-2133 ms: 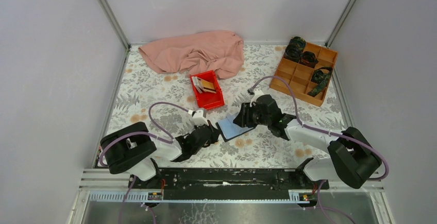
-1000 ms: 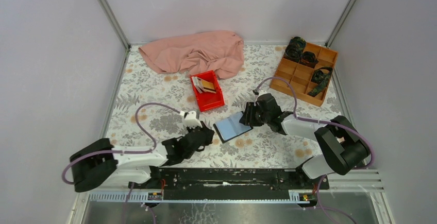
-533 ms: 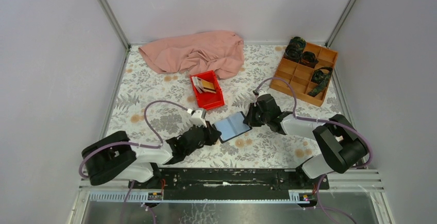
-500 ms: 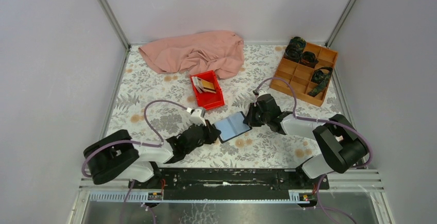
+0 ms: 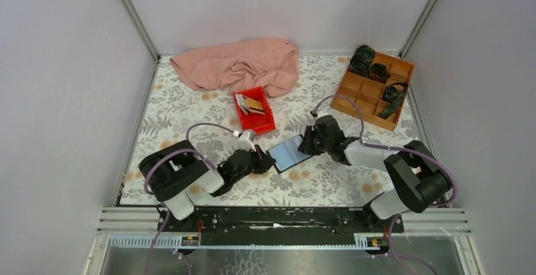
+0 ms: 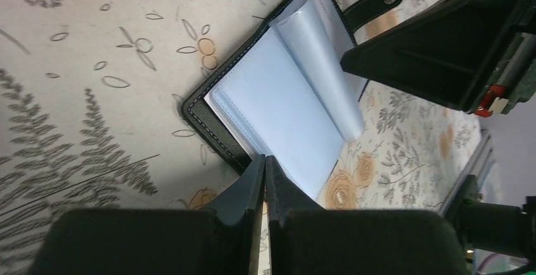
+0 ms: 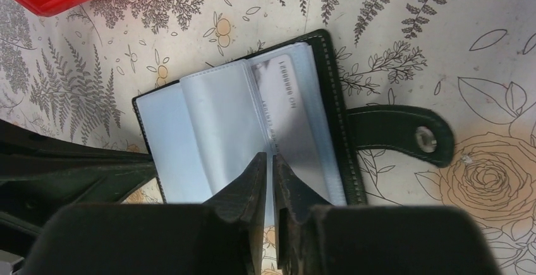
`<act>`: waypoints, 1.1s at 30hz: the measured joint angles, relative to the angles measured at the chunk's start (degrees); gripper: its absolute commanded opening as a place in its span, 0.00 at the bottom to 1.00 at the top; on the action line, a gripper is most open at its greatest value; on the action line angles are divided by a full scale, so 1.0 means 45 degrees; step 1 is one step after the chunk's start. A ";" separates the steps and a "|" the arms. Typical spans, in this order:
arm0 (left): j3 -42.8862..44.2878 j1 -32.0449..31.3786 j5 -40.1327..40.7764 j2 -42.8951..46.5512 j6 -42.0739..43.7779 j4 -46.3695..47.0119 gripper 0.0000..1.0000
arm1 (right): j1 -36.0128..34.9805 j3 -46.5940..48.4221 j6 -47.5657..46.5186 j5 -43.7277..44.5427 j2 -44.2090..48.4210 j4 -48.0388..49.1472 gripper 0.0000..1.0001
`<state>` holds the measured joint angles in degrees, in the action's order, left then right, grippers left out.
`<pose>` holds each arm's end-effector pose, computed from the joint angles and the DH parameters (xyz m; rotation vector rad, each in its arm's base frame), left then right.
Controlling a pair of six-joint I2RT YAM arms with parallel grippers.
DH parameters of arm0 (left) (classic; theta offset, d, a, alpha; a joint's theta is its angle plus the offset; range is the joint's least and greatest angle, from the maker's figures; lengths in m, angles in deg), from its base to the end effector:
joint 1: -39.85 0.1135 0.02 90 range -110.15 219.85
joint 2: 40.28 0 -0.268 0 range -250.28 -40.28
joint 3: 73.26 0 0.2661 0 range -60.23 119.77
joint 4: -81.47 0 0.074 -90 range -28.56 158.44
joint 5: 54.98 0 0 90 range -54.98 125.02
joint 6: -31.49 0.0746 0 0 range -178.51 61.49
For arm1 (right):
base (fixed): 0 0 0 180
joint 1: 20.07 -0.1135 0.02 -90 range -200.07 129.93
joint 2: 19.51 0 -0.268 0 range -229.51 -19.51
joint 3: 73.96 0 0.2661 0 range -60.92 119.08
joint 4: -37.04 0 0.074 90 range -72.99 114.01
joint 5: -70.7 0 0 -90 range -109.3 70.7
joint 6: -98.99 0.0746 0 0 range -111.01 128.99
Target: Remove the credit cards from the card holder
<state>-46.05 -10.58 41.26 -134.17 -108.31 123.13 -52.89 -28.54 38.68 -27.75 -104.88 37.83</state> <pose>0.1832 -0.2090 0.0739 -0.0629 2.1519 -0.9762 0.2604 0.1810 0.1164 -0.1469 2.3511 0.7292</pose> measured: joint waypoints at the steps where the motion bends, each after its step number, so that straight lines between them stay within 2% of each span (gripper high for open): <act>1: 0.0000 0.0015 -0.0107 -0.0316 -0.0121 0.0471 0.09 | 0.0000 0.0000 -0.0010 -0.0024 0.0000 0.0039 0.16; 7: -0.0136 0.0068 -0.0335 -0.1443 -0.0636 0.2293 0.07 | 0.0010 0.0000 -0.0063 -0.0918 -0.0233 0.0437 0.15; 15: -0.0219 0.0151 -0.0316 -0.1433 -0.0680 0.2380 0.06 | 0.0019 -0.0087 0.0029 -0.3055 -0.0471 0.1093 0.13; 22: -0.0155 0.0151 -0.0335 -0.1715 -0.0719 0.2701 0.06 | -0.0073 -0.0316 0.0063 -0.4153 0.0806 0.1098 0.12; 29: -0.0092 0.0160 -0.0369 -0.1885 -0.0724 0.2885 0.06 | -0.0223 -0.0743 0.0189 -0.3949 0.1763 0.0835 0.13; 33: -0.0112 0.0160 -0.0389 -0.1753 -0.0709 0.2730 0.05 | 0.0568 -0.0680 0.0194 -0.3415 0.2093 0.0364 0.21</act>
<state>-46.56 -9.86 39.51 -142.06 -111.50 135.42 -50.33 -31.60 39.56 -43.12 -95.46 39.47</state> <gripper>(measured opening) 0.062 0.150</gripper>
